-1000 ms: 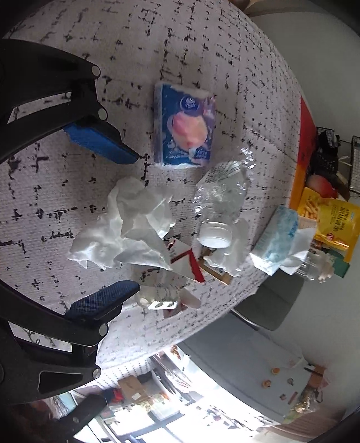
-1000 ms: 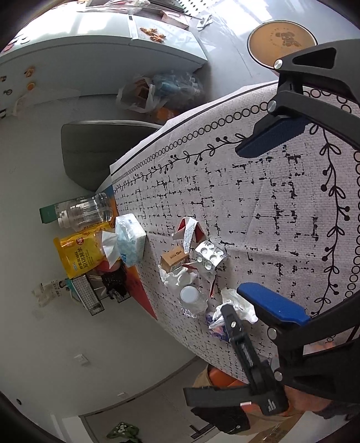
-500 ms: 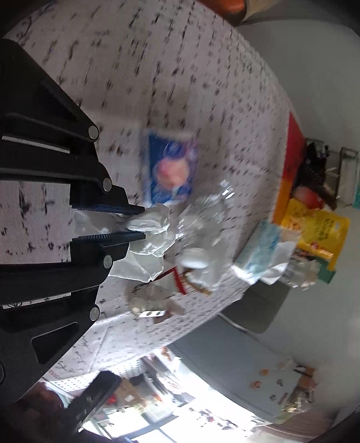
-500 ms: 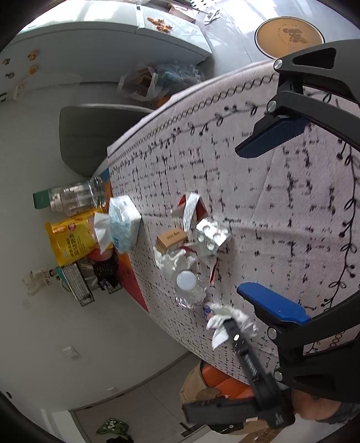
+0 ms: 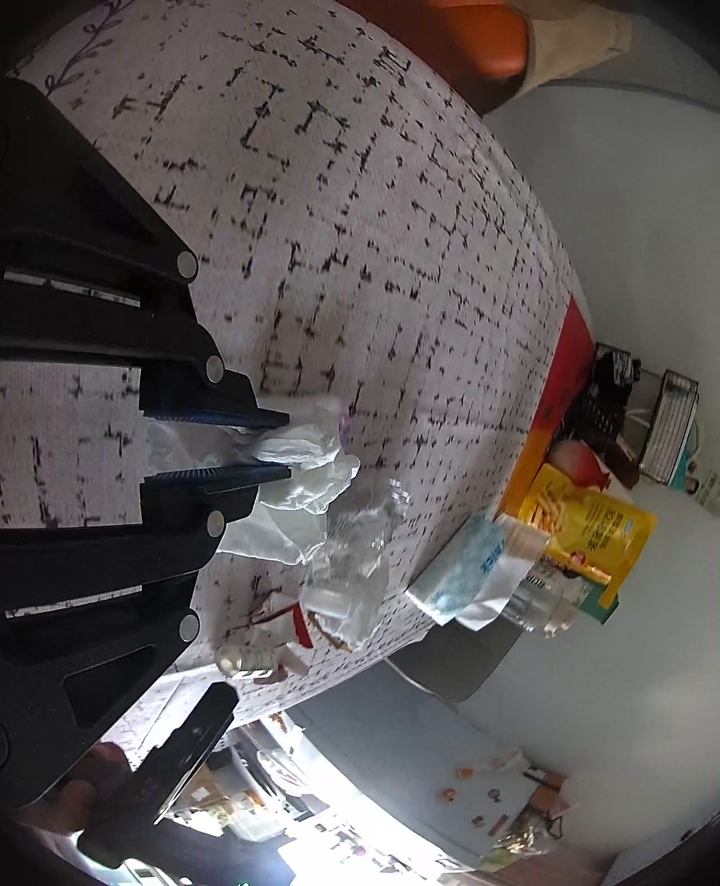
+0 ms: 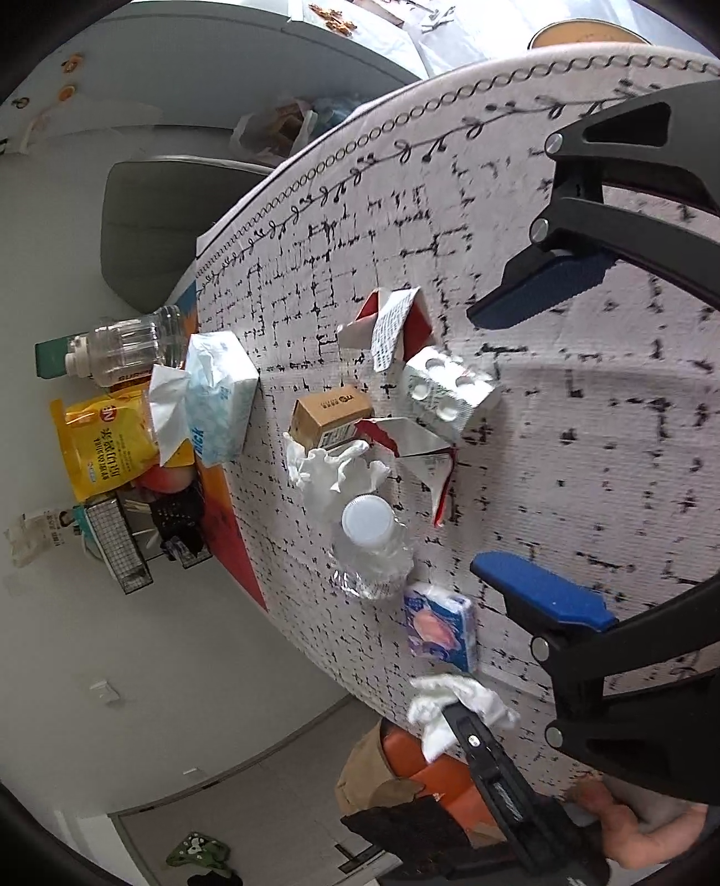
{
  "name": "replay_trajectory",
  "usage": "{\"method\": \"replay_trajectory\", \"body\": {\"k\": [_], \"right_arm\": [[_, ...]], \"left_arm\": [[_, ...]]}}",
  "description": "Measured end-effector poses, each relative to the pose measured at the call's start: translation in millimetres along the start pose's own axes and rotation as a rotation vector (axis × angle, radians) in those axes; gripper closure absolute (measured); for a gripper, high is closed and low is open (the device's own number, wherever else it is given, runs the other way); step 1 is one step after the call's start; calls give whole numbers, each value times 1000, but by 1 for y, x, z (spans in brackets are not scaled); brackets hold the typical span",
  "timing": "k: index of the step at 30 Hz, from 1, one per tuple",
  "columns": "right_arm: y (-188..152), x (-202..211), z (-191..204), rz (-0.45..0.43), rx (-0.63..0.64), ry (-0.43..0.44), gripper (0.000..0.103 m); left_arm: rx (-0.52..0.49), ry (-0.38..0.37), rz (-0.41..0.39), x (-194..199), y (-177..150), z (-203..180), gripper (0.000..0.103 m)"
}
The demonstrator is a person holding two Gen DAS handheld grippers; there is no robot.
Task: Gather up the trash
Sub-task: 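Grasp the crumpled white tissue with the left tool while the right tool grasps the blister pack, then carry the tissue and blister pack in both tools to the bin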
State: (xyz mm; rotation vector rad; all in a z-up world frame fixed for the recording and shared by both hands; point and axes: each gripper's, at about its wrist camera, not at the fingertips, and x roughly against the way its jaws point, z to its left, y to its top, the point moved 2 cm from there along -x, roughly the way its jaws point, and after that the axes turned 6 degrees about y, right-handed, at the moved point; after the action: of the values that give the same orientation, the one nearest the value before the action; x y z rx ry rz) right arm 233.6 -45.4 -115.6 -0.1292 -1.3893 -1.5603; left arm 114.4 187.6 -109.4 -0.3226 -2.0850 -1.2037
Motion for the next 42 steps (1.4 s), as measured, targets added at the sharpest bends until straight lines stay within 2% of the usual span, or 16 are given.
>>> {"method": "replay_trajectory", "body": {"k": [6,10,13,14,18,31,42], "right_arm": [[9,-22,-8,6,-26,-43,26],[10,-33,-15,17,-55,-53,32],[10,-40,-21,29,-75,-50,47],[10,-41,-24,36,-88,-40,61],[8,-37,-26,43,-100,-13,72],[-11,30,-26,-29,-88,20,75],[-23,113,-57,-101,-118,-92,75]], "left_arm": [[28,5,0,-2,2,12,89],[27,4,2,-2,1,12,89],[23,4,2,-2,1,9,89],[21,5,1,-1,1,9,89],[12,6,-8,4,0,2,89],[-37,-27,-33,20,-9,-38,89],[-82,-155,-57,46,-22,-91,89]]}}
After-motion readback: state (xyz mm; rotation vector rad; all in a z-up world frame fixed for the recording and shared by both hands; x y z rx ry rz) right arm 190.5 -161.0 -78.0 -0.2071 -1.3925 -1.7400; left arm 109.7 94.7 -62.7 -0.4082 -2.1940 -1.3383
